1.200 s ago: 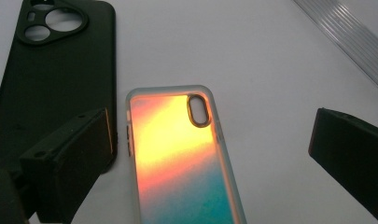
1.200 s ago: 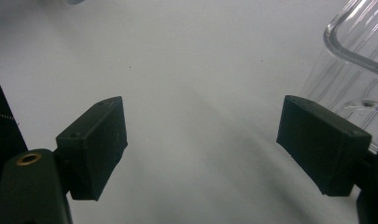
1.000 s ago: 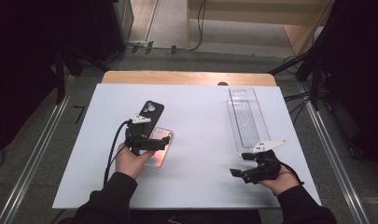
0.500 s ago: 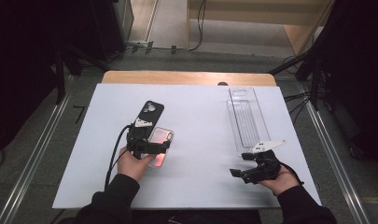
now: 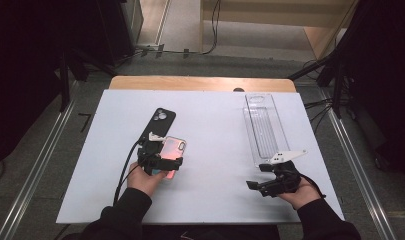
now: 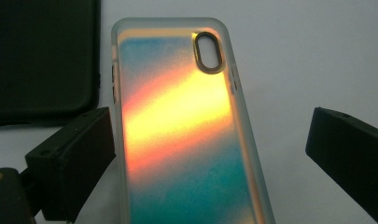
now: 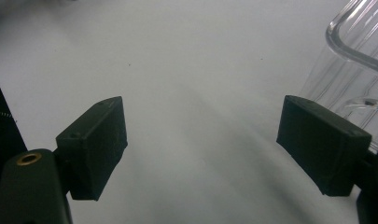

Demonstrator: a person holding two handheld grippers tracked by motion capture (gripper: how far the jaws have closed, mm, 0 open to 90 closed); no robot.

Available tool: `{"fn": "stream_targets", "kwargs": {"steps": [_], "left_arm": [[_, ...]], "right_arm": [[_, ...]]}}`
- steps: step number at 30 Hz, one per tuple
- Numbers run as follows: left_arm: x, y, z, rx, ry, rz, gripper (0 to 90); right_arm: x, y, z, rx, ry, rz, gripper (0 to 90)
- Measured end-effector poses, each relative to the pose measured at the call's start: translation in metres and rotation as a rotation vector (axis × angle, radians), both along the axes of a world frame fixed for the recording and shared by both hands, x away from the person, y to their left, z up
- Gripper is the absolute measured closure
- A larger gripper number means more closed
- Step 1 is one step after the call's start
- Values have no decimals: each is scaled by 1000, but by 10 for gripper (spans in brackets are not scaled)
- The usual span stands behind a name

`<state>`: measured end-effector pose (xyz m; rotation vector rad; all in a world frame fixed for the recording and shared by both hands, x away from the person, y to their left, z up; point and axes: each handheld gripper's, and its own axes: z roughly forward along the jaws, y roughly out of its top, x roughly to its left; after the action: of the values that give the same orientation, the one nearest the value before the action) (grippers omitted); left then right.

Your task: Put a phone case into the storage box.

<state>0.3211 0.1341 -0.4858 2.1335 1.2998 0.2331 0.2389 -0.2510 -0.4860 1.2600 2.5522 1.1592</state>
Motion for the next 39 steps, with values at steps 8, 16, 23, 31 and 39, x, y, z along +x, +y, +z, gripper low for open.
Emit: {"fn": "stream_targets", "kwargs": {"steps": [8, 16, 23, 31, 39], "left_arm": [[0, -3, -8, 36, 21, 4, 12], [-2, -9, -10, 98, -4, 16, 33], [-4, -13, -10, 167, -36, 27, 121], [-4, -16, -9, 198, -34, 33, 148], [-1, -17, -7, 207, -6, 39, 157]], "right_arm": [[0, 0, 0, -2, 1, 1, 142], [0, 0, -1, -7, 1, 2, 142], [0, 0, -1, -8, 0, 3, 142], [0, 1, -1, -13, 1, 3, 142], [0, 1, -1, -13, 3, 4, 142]]}}
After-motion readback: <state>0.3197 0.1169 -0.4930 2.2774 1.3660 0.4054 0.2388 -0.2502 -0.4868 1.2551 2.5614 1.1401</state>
